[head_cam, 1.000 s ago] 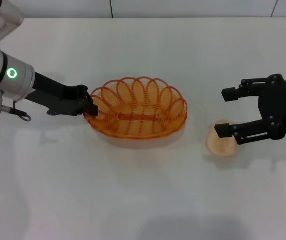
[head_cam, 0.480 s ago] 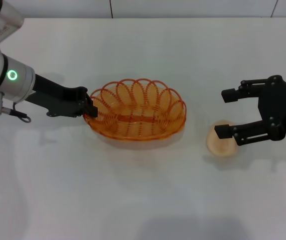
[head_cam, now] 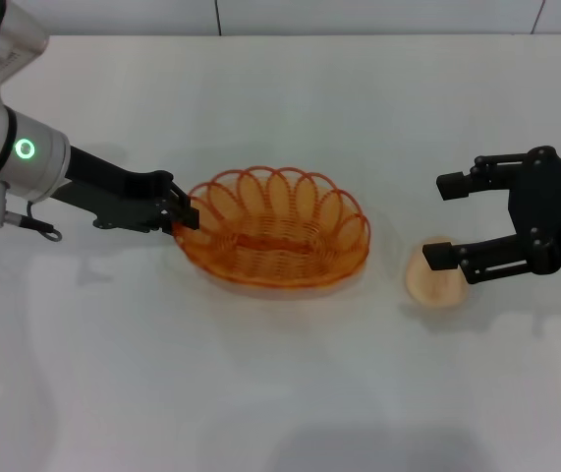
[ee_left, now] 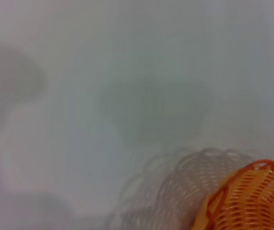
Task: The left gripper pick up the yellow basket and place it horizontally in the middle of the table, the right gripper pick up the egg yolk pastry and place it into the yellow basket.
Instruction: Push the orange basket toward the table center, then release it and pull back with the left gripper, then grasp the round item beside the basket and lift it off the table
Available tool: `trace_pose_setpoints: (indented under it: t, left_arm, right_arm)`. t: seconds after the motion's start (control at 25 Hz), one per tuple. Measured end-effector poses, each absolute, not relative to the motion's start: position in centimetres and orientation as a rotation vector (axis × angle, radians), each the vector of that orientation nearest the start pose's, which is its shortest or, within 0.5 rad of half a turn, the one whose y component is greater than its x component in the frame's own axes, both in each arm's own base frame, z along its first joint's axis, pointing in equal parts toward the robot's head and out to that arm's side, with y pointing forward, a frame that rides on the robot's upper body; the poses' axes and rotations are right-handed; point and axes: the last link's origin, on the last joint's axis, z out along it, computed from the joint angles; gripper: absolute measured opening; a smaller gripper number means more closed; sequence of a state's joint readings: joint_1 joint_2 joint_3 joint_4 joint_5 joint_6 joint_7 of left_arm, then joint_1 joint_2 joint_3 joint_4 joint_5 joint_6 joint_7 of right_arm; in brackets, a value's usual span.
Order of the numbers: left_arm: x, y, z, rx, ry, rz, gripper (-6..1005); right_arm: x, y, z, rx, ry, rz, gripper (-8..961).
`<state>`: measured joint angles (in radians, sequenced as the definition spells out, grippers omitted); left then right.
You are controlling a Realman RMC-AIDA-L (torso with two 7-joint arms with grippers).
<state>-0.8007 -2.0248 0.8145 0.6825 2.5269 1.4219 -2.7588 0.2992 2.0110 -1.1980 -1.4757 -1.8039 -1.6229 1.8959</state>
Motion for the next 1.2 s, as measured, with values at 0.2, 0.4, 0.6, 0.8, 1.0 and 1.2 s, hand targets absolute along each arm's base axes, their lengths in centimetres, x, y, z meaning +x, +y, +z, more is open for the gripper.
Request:
trace_pose_setpoints:
  t: [0.2,0.4,0.6,0.8,1.0,1.2]
  left_arm:
    - [-24.1,38.8,-0.3,-2.196,-1.953,-0.017,336]
    - [-23.9,38.6,-0.2,-2.228,-1.946,-0.042,448]
    - [-23.9,38.9,0.7,-2.228,-1.942,-0.065,584]
    - [-24.0,39.1,2.0,-2.241,-1.891,-0.108,754]
    - [-24.0,39.7,3.9,-2.262,-1.777,-0.227,882]
    - [-23.8,40.2,6.2,-2.3,-1.62,-0.39,875]
  right_arm:
    - [17.4,30.1,5.7,-2.899,0.342,0.44,813]
    - [17.4,30.1,5.8,-2.896,0.338,0.438,814]
    - [17.5,30.0,5.8,-2.893,0.346,0.437,814]
    - [17.6,29.9,5.8,-2.894,0.351,0.44,813]
    - [17.6,29.9,5.7,-2.894,0.359,0.452,814]
    - [17.6,30.0,5.6,-2.888,0.367,0.459,813]
